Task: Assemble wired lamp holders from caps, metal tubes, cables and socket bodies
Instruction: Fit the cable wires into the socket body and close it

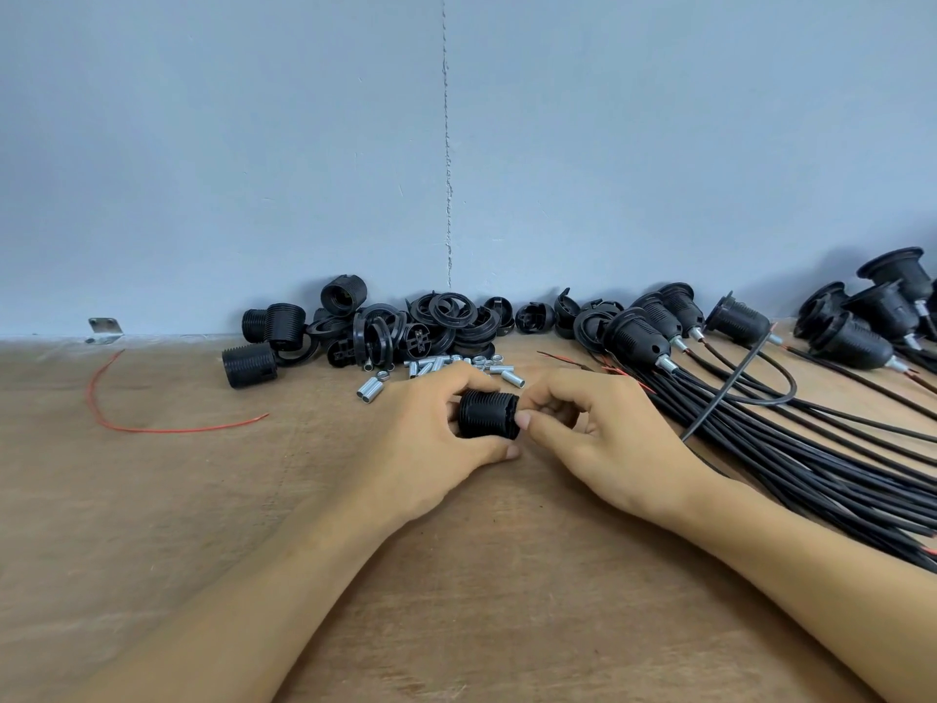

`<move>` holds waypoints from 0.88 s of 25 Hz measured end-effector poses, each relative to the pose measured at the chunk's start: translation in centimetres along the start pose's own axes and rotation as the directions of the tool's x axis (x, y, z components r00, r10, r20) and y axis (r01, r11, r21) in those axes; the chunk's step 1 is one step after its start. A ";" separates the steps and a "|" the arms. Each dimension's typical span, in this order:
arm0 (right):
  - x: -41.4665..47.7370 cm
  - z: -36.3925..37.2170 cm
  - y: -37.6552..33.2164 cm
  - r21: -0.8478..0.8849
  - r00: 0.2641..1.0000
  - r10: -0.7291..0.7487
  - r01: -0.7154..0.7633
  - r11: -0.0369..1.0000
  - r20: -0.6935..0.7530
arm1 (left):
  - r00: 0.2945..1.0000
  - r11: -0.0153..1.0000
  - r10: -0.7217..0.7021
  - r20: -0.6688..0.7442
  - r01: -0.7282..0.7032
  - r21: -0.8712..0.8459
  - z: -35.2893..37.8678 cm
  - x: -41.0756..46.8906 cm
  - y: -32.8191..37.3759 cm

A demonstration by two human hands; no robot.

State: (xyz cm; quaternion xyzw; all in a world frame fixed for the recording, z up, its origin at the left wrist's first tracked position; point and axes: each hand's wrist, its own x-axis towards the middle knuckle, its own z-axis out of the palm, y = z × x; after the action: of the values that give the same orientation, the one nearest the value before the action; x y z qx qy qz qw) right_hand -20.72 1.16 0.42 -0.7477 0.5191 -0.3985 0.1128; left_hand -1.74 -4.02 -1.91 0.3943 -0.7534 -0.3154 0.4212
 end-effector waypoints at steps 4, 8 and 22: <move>-0.1 0.0 -0.2 -0.018 1.000 -0.021 0.021 1.000 -0.015 | 0.995 0.999 0.011 -0.095 -0.007 0.044 0.6 0.0 0.1; -0.1 0.0 -0.2 -0.015 1.000 -0.010 0.010 1.000 -0.003 | 0.996 0.998 0.031 -0.081 -0.027 0.050 0.9 0.4 -0.4; -0.1 -0.1 -0.3 -0.017 0.998 0.046 -0.045 0.999 0.053 | 0.987 0.962 0.150 -0.062 -0.131 0.242 0.7 0.0 -0.2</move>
State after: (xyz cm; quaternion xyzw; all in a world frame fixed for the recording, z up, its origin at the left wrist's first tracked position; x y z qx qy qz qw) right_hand -20.64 1.36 0.62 -0.7468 0.5358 -0.3720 0.1297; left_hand -2.27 -4.05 -2.36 0.3995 -0.7943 -0.1767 0.4222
